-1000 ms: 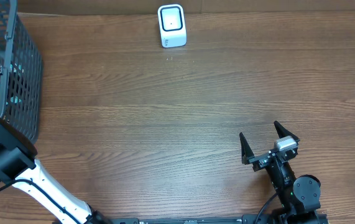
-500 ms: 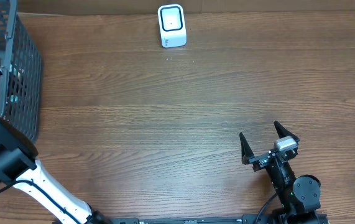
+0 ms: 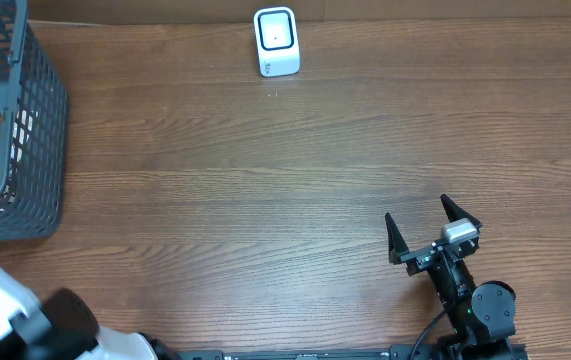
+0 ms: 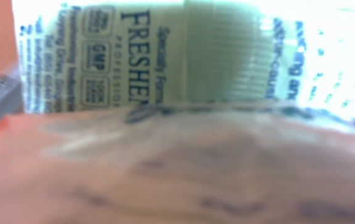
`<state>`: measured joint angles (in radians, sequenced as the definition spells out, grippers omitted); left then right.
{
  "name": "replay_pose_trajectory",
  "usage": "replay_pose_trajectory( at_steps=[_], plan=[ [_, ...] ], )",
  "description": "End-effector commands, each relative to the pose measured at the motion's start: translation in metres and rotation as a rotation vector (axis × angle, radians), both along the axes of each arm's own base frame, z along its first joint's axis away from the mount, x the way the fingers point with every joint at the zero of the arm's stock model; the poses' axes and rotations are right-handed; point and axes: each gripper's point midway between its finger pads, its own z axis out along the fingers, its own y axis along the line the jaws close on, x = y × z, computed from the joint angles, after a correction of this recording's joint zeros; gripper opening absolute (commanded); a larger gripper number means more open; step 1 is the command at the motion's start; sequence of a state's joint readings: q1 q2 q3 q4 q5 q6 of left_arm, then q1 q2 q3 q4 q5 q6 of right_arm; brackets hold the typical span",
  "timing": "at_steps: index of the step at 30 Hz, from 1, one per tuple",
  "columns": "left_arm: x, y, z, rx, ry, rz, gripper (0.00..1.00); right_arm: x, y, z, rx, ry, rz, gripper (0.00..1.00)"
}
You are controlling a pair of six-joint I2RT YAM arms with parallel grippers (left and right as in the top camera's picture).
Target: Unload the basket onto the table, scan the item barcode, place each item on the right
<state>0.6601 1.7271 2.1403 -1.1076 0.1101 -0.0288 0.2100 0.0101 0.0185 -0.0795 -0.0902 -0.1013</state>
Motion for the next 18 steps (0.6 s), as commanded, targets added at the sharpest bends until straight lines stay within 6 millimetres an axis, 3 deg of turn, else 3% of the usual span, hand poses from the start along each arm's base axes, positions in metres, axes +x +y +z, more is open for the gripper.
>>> replay_pose_trajectory(
  at_steps=[1,5,8,11,12,18],
  plan=[
    [-0.020,-0.047,0.071,-0.004,-0.199,0.006,0.41,0.000,0.001,-0.003,0.004,0.002,0.006,1.00],
    [-0.033,-0.102,0.098,0.018,-0.248,-0.095,0.40,0.000,0.001,-0.003,0.004,0.002,0.006,1.00],
    [-0.039,-0.141,0.105,0.022,-0.248,-0.176,0.40,0.000,0.001,-0.003,0.004,0.002,0.006,1.00],
    [-0.041,-0.179,0.098,0.010,-0.207,-0.264,0.40,0.000,0.001,-0.003,0.004,0.002,0.006,1.00],
    [-0.042,-0.201,0.090,-0.011,-0.172,-0.326,0.40,0.000,0.001,-0.003,0.004,0.002,0.006,1.00],
    [-0.038,-0.270,0.056,-0.062,-0.038,-0.531,0.40,0.000,0.001,-0.003,0.004,0.002,0.006,1.00]
  ],
)
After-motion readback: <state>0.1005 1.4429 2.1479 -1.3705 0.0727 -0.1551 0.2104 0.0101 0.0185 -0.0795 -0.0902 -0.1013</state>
